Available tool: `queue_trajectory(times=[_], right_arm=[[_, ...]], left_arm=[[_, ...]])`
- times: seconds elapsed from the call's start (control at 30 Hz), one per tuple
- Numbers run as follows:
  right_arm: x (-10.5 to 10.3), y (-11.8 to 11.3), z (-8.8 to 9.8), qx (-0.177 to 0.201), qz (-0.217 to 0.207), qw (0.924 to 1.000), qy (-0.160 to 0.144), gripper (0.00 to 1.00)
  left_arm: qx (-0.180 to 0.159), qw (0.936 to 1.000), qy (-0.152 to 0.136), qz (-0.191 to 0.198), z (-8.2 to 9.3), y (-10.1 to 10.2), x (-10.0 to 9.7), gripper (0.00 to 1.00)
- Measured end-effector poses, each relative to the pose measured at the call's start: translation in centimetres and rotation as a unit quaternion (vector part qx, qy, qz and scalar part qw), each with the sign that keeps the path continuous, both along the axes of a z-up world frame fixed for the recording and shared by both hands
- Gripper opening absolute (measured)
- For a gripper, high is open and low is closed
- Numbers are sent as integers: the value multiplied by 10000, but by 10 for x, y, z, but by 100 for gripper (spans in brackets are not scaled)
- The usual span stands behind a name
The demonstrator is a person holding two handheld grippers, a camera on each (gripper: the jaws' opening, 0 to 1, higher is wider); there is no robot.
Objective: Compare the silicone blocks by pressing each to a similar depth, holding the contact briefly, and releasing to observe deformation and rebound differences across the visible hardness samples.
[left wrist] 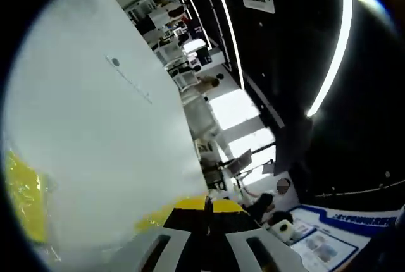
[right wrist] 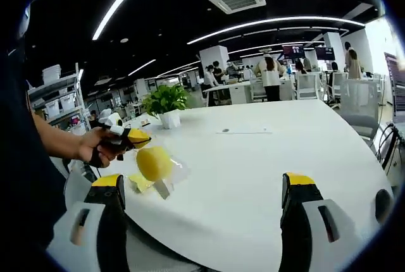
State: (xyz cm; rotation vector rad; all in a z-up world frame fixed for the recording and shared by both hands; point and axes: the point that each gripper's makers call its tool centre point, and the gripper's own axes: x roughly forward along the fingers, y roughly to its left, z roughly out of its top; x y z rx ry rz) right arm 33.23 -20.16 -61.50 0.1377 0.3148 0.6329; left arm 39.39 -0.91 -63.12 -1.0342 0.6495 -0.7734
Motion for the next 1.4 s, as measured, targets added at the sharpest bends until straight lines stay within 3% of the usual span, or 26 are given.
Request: queue_trajectory(times=[0.13,0.5,0.63,0.73,0.83,1.17,1.4], right_arm=[[-4,-5,-6,51,-96,9999,120,97],[-4,-4,-12,103,-157,9995,245,97],[-3,-2,-14,101,-133,9995,279,97],[-1,0,-15,97,-99,9994,315,97],[1,2,-17,56,-45,9994,343,97],[5,4,-24,-51,67,9990,429,97],[-3,5,-53,-1110,413,9915,543,97]], left_arm=[[-262,9990,325,144,-12,0,3,0],[-305,9937,907,586,-51,6,19,0],[162,9922,900,851,-71,16,26,0],[-3,9862,1132,1207,-81,27,35,0],[346,9849,1019,1355,-91,34,38,0],[977,9801,1048,1371,-121,33,39,0],[1470,9775,827,1266,-131,33,38,0]])
